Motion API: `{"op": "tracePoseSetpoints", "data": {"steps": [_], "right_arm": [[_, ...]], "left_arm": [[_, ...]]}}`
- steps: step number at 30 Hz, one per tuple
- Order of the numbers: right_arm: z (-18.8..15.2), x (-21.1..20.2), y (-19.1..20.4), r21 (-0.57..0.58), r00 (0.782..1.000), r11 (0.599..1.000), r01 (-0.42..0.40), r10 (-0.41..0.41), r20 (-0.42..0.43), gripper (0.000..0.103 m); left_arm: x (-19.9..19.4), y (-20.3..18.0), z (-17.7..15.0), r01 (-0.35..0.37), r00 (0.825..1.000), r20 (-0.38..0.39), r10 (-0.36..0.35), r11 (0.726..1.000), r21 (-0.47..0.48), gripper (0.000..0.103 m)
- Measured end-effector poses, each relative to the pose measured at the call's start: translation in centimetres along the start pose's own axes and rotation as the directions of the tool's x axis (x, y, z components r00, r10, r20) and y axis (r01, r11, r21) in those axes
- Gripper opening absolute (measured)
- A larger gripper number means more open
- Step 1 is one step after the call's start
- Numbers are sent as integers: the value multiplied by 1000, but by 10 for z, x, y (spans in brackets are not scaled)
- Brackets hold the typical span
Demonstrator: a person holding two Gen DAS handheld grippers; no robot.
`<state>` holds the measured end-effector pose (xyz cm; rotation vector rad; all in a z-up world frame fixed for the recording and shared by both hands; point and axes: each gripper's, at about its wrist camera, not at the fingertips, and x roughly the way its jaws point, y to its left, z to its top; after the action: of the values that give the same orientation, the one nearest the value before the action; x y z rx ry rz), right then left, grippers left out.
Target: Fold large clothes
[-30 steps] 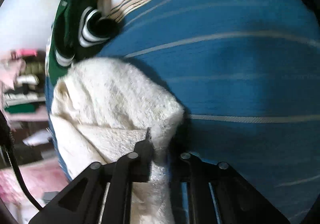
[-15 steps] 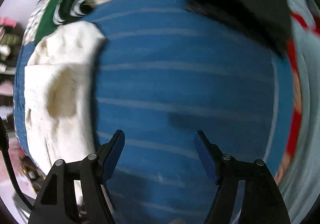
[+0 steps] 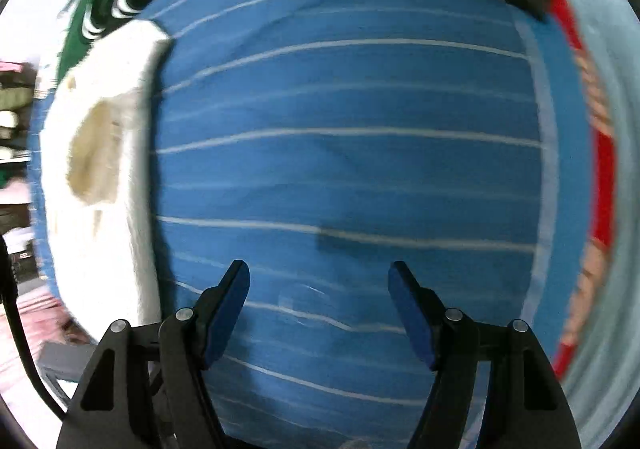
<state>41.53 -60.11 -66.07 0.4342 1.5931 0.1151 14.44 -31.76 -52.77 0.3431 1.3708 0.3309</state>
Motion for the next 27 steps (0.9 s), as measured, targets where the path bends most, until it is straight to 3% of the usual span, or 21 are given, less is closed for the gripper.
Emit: {"op": "tracePoseSetpoints", "data": {"steps": [3, 6, 8, 10, 13, 14, 15, 16, 17, 19, 23, 27], "right_arm": [[25, 15, 24, -8, 980, 980, -201, 201, -1, 83], [53, 38, 52, 13, 914, 913, -407, 407, -3, 83], [71, 55, 69, 65, 857, 856, -514, 515, 0, 84], [87, 74, 83, 106, 810, 806, -583, 586, 4, 84], [99, 105, 103, 174, 785, 777, -605, 618, -31, 84], [100, 114, 111, 214, 776, 767, -605, 628, -56, 80], [100, 118, 120, 232, 770, 759, -608, 635, -60, 47], [100, 114, 133, 213, 785, 775, -595, 618, -55, 27], [100, 104, 148, 174, 822, 815, -553, 568, -46, 22], [98, 83, 179, 119, 841, 837, -534, 540, -27, 19], [94, 38, 267, -23, 900, 900, -435, 435, -17, 18], [93, 33, 367, -127, 947, 939, -320, 319, -34, 18]], "left_arm": [[-21, 33, 2, 8, 998, 67, -7, 1000, -11, 10], [-38, 58, 8, 20, 995, 94, -17, 999, -31, 9], [-41, 74, 12, 32, 994, 102, -27, 998, -52, 9], [-42, 85, 16, 60, 993, 102, -52, 995, -80, 9], [-38, 101, 18, 105, 990, 102, -95, 989, -102, 9], [-36, 105, 19, 121, 989, 102, -110, 987, -103, 9], [-33, 114, 21, 140, 986, 103, -129, 985, -103, 9], [-35, 119, 21, 153, 984, 104, -142, 982, -106, 9], [-35, 131, 22, 174, 981, 105, -162, 978, -116, 9], [-40, 156, 24, 219, 972, 112, -205, 966, -137, 9], [-32, 228, 34, 293, 954, 126, -272, 934, -203, 9], [0, 305, 42, 333, 943, 115, -313, 891, -309, 9]]}}
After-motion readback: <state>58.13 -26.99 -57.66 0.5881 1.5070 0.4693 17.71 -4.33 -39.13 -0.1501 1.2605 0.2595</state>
